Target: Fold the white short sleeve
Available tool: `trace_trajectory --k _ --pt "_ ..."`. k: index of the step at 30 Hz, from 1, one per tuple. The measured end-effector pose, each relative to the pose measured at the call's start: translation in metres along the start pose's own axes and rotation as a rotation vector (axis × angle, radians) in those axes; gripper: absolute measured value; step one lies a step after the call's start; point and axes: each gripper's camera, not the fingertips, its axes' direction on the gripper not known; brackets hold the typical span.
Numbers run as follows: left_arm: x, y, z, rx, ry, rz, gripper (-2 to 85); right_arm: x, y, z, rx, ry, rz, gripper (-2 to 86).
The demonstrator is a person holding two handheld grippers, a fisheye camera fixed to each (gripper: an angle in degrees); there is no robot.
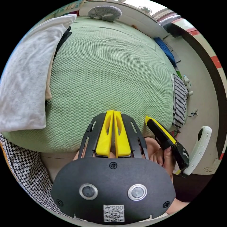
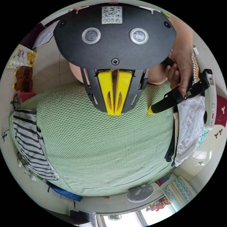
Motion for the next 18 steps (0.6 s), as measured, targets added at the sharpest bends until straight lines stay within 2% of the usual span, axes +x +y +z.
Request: trace_trajectory --k 2,10,18 --pt "-0.003 0.0 0.006 0.016 0.019 -0.034 -0.5 0.004 0.0 0.0 0.003 0.003 -0.007 -1.0" --pt "0.032 -0.008 0.035 0.019 -0.132 0.002 -0.5 0.033 0.007 -0.007 -0.004 -0.006 -0.016 -1.1" --pt "0.04 -0.012 0.056 0.008 -0.122 -0.008 -0.6 0.066 0.011 -0.014 -0.024 -0.014 -0.028 -1.1"
